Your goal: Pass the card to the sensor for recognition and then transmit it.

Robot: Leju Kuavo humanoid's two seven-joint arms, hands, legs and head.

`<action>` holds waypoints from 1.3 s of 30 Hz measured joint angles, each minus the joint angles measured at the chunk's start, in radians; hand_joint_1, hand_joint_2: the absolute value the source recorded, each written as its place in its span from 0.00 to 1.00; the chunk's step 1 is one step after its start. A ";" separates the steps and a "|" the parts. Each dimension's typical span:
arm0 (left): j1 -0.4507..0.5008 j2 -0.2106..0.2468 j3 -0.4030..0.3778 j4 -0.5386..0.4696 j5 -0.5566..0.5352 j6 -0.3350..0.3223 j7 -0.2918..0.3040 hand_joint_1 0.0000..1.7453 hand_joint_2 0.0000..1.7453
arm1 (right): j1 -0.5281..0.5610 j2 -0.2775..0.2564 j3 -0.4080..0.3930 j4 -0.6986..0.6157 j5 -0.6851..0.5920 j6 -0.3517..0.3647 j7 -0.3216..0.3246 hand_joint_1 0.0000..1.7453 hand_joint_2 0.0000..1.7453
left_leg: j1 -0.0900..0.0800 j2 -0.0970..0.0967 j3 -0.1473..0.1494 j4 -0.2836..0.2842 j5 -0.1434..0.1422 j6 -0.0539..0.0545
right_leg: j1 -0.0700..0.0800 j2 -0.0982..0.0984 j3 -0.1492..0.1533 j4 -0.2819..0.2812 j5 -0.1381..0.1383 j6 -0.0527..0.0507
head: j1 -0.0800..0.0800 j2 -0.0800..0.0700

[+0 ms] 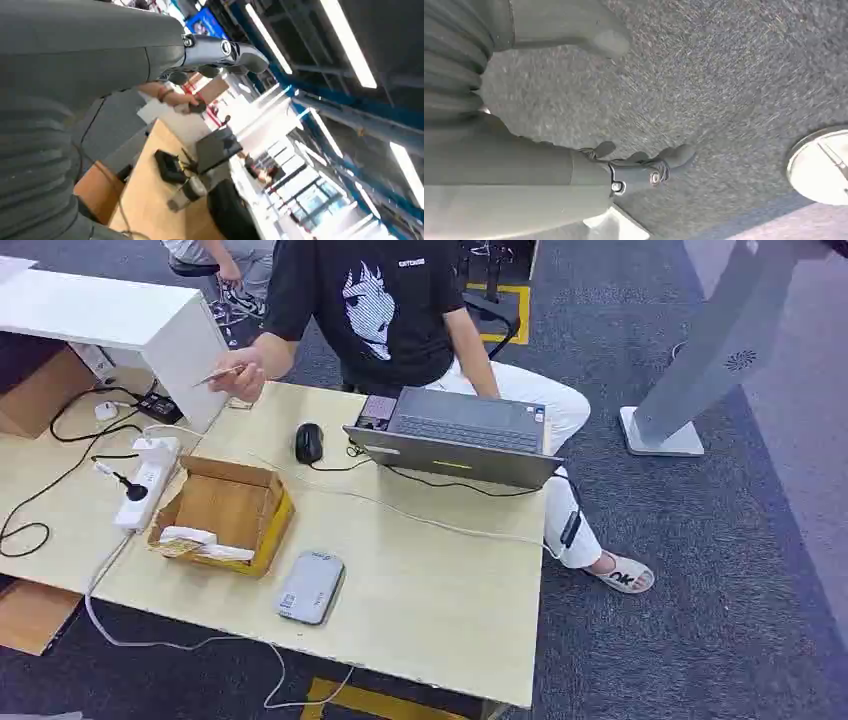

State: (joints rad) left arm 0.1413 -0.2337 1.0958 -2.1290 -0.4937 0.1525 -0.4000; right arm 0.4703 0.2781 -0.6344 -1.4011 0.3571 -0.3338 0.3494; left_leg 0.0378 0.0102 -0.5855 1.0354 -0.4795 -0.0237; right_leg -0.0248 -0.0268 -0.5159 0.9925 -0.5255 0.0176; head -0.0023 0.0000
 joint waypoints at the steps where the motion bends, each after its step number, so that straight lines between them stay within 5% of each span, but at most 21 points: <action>1: 0.005 0.026 -0.060 0.007 -0.011 0.069 0.032 0.00 1.00 | -0.006 0.000 -0.008 0.005 0.009 0.008 -0.005 0.00 1.00 | 0.000 -0.001 0.000 0.000 0.000 0.000 | 0.000 -0.001 0.000 0.000 0.000 0.000 | 0.000 0.000; 3: 0.019 0.075 -0.167 0.022 -0.029 0.162 0.083 0.00 1.00 | -0.018 0.000 -0.022 0.016 0.019 0.018 -0.009 0.00 1.00 | 0.000 0.000 0.000 0.000 0.000 0.000 | 0.000 0.000 0.000 0.000 0.000 0.000 | 0.000 0.000; 8: 0.020 0.189 -0.412 0.108 -0.121 0.258 0.196 0.00 1.00 | -0.034 0.000 -0.044 0.034 0.058 0.042 -0.021 0.00 1.00 | 0.000 -0.001 0.000 0.000 0.000 0.000 | 0.000 -0.001 0.001 0.000 0.000 0.000 | 0.000 0.000; 18: -0.030 0.297 -0.671 0.257 -0.222 0.250 0.283 0.00 1.00 | -0.037 0.000 -0.053 0.052 0.099 0.079 -0.020 0.00 1.00 | 0.000 0.000 0.000 0.000 0.000 0.000 | 0.000 0.000 0.001 0.000 0.001 0.001 | 0.000 0.000; 39: -0.152 0.313 -0.861 0.488 -0.335 0.267 0.354 0.00 1.00 | -0.085 0.000 -0.099 0.085 0.242 0.185 -0.100 0.00 1.00 | 0.000 0.001 0.000 0.001 0.001 0.000 | 0.000 0.001 0.000 0.000 0.002 0.001 | 0.000 0.000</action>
State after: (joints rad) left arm -0.0104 0.0790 0.2350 -1.6411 -0.8286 0.4196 -0.0462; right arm 0.3849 0.2785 -0.7332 -1.3161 0.5989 -0.1492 0.2491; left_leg 0.0375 0.0110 -0.5855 1.0361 -0.4790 -0.0232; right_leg -0.0251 -0.0259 -0.5155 0.9927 -0.5240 0.0182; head -0.0027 0.0000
